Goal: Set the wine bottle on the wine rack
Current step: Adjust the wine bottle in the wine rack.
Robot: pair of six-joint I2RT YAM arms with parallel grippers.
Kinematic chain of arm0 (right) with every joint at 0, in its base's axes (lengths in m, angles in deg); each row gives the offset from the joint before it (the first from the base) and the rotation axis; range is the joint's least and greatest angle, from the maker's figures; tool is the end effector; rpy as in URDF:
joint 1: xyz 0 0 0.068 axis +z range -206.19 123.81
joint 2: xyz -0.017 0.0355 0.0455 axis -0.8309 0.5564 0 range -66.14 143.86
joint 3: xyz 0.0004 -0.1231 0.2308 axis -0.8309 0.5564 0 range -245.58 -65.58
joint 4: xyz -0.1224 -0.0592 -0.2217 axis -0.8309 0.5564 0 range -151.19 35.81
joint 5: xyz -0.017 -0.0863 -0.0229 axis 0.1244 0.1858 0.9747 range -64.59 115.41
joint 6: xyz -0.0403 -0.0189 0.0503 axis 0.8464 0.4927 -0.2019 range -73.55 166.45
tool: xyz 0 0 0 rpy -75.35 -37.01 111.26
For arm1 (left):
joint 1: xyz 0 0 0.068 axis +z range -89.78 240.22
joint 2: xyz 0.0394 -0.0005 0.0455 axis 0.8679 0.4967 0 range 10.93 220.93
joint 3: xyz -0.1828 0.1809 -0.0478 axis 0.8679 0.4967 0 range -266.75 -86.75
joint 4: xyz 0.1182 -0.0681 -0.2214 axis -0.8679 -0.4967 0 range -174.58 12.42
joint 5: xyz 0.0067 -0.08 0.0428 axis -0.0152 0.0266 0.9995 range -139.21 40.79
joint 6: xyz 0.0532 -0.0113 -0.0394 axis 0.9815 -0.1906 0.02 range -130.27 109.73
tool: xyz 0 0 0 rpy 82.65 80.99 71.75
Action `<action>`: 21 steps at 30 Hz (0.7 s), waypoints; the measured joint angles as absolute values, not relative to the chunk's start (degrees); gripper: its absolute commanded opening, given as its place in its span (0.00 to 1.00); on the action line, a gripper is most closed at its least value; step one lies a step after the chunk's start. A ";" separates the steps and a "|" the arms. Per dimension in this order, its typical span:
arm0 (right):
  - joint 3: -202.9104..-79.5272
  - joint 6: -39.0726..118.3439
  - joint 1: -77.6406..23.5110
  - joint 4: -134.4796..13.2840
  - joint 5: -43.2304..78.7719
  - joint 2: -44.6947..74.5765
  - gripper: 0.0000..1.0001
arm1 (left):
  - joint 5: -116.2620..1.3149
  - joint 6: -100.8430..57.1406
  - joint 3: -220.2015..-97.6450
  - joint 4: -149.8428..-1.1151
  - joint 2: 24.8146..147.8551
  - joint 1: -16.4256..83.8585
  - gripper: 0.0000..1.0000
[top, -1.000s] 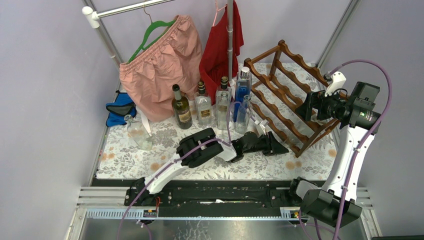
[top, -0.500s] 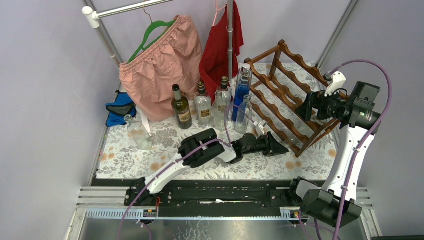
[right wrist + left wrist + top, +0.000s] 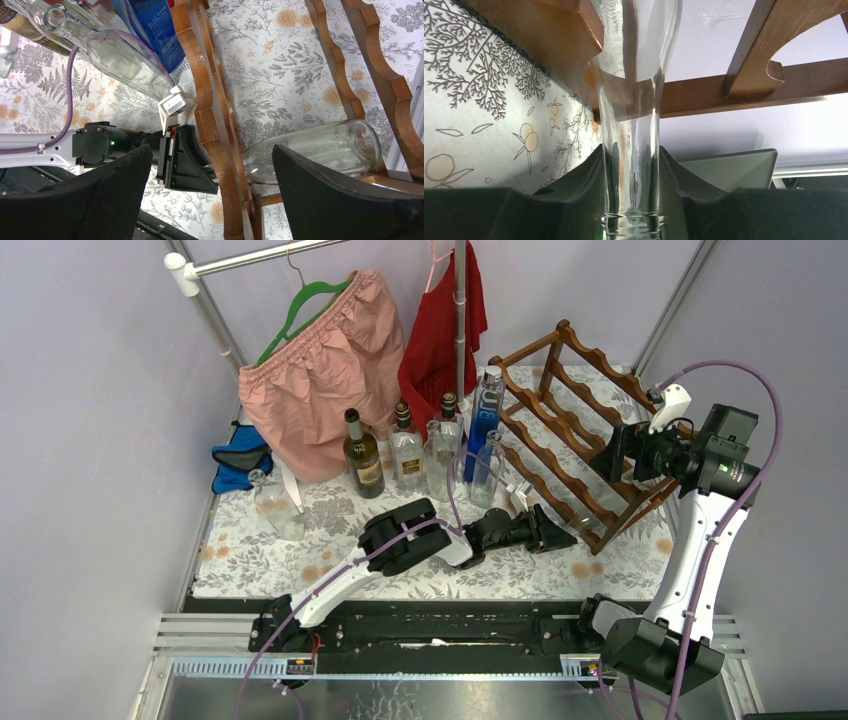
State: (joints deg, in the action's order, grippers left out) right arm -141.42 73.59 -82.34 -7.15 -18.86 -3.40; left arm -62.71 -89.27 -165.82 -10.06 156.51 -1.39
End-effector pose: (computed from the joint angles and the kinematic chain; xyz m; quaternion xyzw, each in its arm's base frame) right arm 0.2076 -0.0603 0.3778 -0.1637 0.8413 0.1340 0.4974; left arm 0.2298 -0.4515 0.0590 -0.0224 0.7007 -0.6947 0.1612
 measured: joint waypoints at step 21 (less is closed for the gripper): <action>-141.02 73.63 -82.34 -7.50 -18.86 -3.42 0.97 | -60.00 -89.25 -166.59 -10.76 156.59 -1.43 0.00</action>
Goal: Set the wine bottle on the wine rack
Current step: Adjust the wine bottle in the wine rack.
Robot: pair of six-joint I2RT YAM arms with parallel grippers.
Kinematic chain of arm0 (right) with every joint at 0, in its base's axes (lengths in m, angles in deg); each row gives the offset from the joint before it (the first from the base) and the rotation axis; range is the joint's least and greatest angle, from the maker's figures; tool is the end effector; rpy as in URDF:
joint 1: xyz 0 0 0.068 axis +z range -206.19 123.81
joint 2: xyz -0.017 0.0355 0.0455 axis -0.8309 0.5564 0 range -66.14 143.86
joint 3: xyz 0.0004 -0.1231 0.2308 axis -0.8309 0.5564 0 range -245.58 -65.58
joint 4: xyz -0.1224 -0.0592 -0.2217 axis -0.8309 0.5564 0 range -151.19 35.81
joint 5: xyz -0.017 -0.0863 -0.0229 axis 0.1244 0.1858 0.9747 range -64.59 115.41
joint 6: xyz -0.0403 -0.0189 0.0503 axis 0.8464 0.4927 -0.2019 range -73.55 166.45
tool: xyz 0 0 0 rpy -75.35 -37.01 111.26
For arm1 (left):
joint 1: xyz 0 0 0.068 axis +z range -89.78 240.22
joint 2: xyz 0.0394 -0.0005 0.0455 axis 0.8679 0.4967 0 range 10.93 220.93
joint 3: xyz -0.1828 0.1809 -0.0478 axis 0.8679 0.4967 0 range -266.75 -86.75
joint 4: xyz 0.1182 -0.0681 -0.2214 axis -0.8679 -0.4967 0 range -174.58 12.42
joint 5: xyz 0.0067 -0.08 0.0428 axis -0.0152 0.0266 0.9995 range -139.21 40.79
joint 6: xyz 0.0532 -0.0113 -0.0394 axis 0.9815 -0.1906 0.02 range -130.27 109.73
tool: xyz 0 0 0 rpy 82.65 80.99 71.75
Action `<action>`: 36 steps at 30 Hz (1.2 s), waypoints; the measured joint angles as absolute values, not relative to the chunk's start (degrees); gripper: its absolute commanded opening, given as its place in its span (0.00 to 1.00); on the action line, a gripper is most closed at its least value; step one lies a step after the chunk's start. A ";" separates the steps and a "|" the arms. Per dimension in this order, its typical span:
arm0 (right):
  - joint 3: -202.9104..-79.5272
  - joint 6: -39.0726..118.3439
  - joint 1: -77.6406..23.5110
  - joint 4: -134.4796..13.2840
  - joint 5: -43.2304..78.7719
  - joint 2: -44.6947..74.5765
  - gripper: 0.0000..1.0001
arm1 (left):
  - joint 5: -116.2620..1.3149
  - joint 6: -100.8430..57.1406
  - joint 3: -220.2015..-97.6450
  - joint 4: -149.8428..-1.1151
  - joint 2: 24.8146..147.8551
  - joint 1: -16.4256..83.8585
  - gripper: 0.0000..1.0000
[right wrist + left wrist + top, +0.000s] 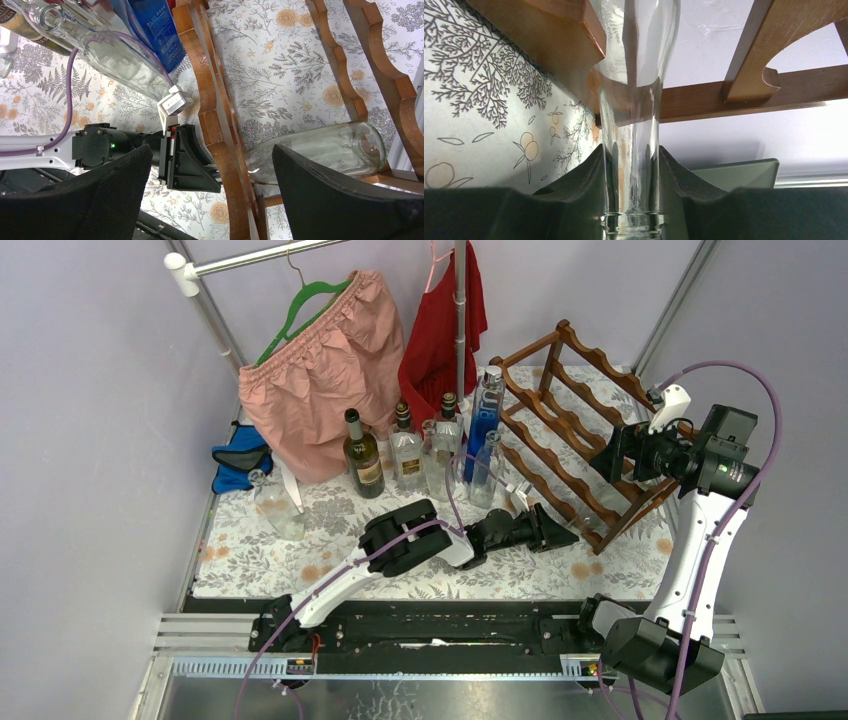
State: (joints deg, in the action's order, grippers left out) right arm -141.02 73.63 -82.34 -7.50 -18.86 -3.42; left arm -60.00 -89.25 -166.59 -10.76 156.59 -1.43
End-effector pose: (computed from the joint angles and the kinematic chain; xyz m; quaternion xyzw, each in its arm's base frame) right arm 0.2081 -0.0606 0.3762 -0.1639 0.8414 0.1340 0.4973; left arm 0.2331 -0.4532 0.0605 -0.0389 0.7000 -0.6908 0.1772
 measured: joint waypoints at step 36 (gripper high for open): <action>-140.67 73.61 -82.34 -7.57 -18.86 -3.42 0.98 | -53.92 -91.98 -165.69 -9.09 156.59 -1.85 0.00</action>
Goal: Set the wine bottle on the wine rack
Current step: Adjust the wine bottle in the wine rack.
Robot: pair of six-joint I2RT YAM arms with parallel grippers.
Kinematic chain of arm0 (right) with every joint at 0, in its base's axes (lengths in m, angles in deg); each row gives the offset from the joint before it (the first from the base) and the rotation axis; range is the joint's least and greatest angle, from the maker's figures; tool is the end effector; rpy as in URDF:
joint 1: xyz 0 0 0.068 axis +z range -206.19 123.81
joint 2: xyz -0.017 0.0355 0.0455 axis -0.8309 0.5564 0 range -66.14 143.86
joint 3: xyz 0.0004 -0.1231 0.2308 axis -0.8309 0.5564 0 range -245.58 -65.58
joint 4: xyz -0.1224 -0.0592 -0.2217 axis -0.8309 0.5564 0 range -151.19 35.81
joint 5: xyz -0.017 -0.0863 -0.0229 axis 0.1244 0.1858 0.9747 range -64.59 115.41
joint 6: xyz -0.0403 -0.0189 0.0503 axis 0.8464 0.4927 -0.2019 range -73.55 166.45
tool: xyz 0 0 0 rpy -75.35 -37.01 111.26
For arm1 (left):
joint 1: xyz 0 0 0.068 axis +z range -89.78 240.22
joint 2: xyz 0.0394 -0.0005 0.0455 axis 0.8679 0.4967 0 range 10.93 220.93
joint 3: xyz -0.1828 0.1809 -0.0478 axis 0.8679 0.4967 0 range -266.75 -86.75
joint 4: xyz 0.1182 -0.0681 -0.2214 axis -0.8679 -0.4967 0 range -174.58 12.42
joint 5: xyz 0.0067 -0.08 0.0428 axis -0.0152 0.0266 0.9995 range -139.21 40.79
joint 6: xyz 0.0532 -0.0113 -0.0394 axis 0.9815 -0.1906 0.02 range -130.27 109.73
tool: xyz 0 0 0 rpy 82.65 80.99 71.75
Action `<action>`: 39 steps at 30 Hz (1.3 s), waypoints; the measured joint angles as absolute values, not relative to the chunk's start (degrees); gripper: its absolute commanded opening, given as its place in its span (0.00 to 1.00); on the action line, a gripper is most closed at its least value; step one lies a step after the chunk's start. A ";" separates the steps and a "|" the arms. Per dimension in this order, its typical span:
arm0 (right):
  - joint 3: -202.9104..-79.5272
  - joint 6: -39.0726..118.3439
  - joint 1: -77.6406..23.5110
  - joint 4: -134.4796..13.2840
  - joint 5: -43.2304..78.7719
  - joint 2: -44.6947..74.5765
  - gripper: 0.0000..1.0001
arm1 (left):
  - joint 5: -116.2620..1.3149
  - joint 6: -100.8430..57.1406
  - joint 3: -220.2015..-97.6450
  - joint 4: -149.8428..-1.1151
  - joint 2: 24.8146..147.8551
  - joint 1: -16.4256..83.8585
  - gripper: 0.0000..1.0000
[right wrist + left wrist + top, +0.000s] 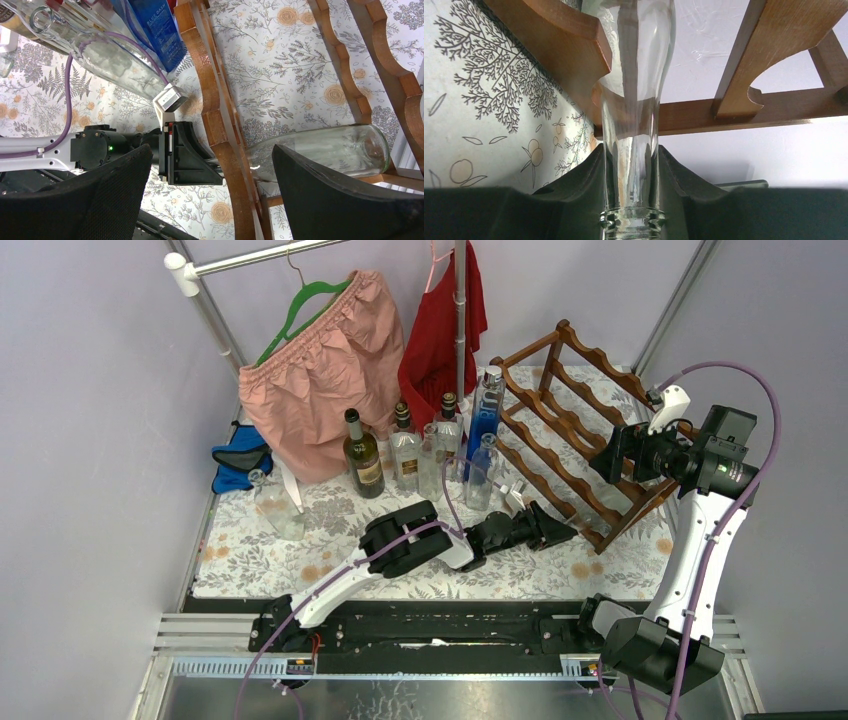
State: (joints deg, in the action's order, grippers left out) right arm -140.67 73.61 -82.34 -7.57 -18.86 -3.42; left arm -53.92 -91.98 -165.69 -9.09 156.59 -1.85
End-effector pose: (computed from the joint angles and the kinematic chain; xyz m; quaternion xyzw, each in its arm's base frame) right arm 0.2084 -0.0608 0.3744 -0.1629 0.8424 0.1353 0.4956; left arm 0.2337 -0.4501 0.0598 -0.0896 0.6904 -0.6907 0.1958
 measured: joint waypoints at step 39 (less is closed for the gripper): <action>-140.13 73.63 -82.34 -7.59 -18.88 -3.42 0.98 | -46.80 -94.32 -163.50 -5.09 156.51 -2.85 0.00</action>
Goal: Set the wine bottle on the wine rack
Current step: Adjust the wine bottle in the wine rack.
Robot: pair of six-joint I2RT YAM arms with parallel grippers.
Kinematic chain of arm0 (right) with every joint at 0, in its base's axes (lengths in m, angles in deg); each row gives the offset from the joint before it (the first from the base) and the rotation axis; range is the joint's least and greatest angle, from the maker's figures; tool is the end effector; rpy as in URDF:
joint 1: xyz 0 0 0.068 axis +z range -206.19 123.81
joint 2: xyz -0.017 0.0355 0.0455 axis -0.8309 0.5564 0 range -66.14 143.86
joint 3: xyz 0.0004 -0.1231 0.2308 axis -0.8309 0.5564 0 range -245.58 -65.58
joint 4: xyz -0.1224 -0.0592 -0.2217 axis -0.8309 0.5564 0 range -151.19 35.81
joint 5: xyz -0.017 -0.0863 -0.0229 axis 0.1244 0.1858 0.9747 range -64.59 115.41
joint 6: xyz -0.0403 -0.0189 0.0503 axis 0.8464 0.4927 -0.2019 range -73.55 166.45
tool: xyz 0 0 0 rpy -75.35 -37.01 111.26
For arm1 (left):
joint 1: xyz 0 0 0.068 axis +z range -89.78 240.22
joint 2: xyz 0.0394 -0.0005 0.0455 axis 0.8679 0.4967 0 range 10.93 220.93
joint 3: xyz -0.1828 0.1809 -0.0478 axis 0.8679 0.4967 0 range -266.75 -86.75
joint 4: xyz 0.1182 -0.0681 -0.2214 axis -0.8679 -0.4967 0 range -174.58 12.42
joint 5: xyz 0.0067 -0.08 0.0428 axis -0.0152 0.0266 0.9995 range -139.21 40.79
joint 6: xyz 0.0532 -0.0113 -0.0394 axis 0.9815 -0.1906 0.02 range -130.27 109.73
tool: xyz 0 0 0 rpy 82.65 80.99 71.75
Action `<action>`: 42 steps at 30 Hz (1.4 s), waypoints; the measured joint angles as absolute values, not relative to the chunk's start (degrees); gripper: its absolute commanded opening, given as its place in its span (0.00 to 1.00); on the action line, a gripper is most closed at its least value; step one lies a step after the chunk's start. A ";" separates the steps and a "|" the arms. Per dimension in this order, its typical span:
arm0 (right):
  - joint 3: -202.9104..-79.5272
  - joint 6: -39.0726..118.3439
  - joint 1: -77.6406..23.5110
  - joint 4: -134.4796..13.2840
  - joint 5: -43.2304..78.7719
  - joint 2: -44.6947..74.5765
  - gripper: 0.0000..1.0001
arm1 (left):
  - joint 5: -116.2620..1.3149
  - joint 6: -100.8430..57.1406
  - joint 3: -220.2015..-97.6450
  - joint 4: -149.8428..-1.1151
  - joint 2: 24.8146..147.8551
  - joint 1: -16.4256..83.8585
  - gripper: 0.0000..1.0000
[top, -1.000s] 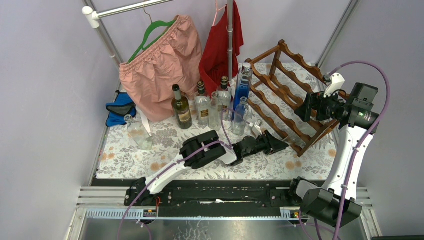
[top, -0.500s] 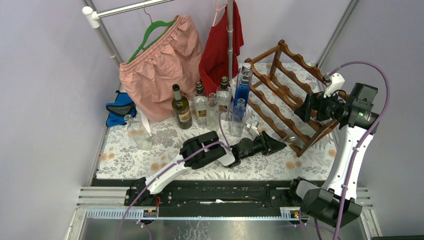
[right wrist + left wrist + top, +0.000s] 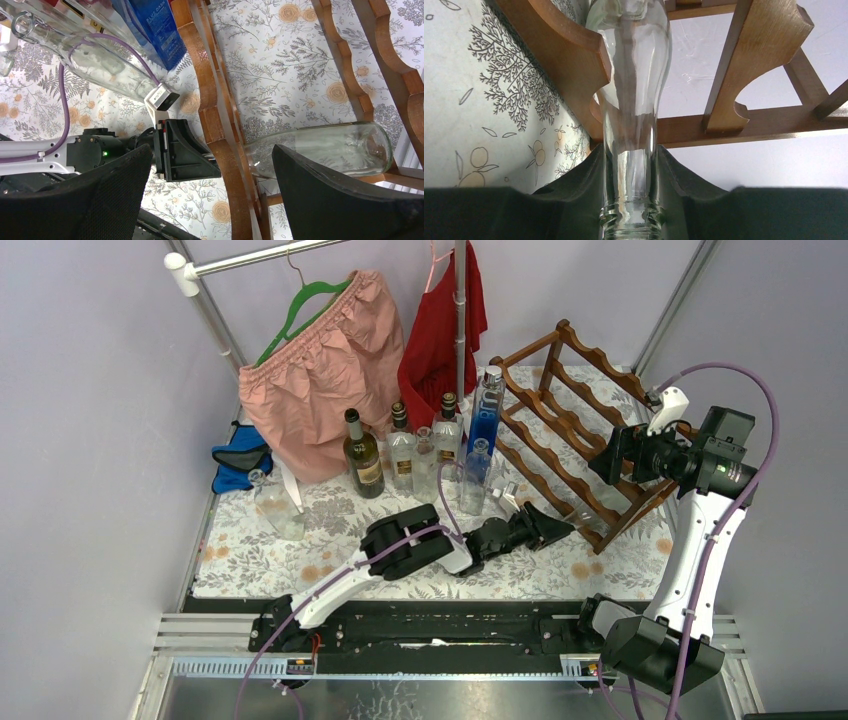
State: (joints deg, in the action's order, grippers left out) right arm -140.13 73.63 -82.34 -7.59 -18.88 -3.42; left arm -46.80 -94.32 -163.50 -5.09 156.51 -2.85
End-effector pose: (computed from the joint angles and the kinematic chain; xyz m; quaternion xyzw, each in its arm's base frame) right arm 0.2087 -0.0609 0.3716 -0.1616 0.8440 0.1377 0.4925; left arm 0.2282 -0.4442 0.0589 -0.1397 0.6698 -0.6952 0.2202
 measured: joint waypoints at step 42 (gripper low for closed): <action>-139.78 73.59 -82.34 -7.74 -18.86 -3.42 0.98 | -35.34 -94.28 -164.99 -6.62 157.03 -6.61 0.00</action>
State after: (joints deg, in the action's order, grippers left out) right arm -139.78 73.59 -82.34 -7.74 -18.86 -3.42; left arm -35.34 -94.28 -164.99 -6.62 157.03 -6.61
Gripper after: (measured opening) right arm 0.973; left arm 0.419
